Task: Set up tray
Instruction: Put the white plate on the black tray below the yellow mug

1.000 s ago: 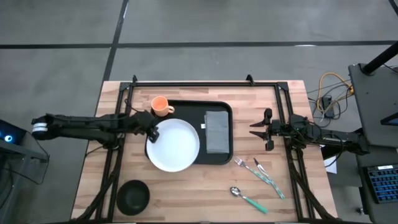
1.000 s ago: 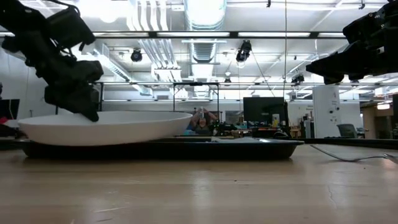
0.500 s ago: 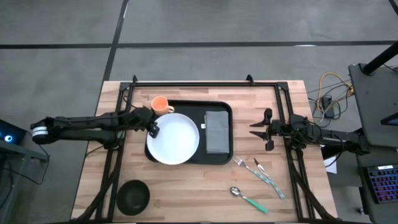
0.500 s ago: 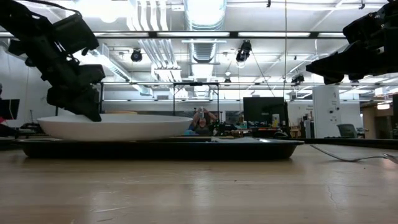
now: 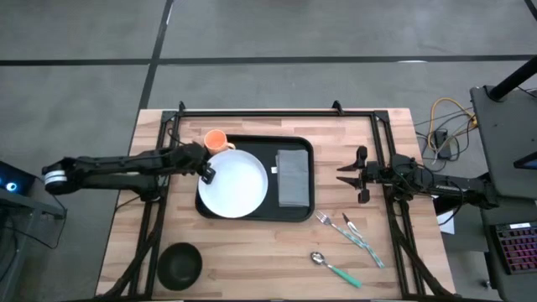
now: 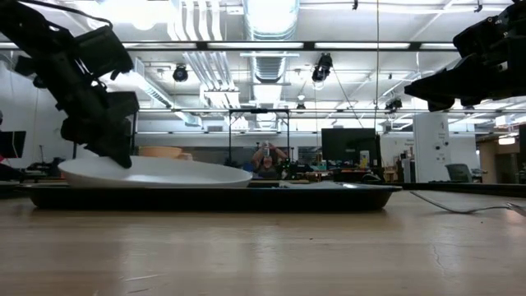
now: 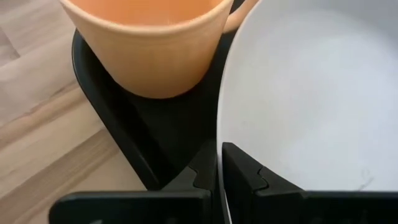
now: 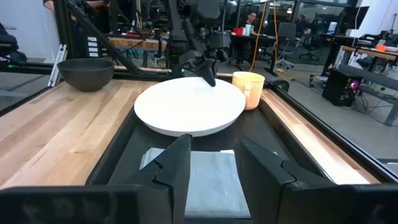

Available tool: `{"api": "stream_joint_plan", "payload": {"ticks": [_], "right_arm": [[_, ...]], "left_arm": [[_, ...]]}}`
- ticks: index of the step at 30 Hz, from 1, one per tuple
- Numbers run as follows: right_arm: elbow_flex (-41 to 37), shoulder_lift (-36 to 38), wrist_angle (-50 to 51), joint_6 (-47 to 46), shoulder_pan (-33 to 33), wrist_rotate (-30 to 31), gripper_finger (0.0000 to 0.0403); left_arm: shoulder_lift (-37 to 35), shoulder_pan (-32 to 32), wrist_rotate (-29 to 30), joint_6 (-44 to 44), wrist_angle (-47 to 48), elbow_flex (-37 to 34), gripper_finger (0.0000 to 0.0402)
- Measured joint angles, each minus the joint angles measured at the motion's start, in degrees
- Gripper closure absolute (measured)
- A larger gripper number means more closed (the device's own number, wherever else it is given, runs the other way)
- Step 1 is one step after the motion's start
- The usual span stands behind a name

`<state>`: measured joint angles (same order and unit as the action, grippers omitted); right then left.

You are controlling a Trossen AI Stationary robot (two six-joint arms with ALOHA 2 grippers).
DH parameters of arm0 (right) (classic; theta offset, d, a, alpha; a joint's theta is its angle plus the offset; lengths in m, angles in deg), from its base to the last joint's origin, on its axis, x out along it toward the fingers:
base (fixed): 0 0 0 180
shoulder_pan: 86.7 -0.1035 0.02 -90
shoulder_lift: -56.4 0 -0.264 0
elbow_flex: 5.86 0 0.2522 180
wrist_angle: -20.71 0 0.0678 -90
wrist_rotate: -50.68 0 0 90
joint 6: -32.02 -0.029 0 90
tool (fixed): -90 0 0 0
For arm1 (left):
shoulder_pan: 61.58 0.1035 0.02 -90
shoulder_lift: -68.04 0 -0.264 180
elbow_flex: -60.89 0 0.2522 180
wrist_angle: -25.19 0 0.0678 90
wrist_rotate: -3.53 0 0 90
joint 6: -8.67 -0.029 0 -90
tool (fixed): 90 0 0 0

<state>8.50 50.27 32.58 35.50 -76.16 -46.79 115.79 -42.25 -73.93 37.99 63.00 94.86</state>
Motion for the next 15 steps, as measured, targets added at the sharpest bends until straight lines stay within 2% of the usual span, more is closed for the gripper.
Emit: {"api": "stream_joint_plan", "payload": {"ticks": [7,15], "right_arm": [[0.0,0.01,0.0,0.07,0.0,0.0,0.0289],[0.0,-0.02,0.0,0.12,0.0,-0.02,0.0295]], "left_arm": [[3.16,0.02,0.0,0.04,-0.03,0.09,0.0401],[3.59,0.01,-0.07,-0.15,0.85,0.11,0.0401]]}}
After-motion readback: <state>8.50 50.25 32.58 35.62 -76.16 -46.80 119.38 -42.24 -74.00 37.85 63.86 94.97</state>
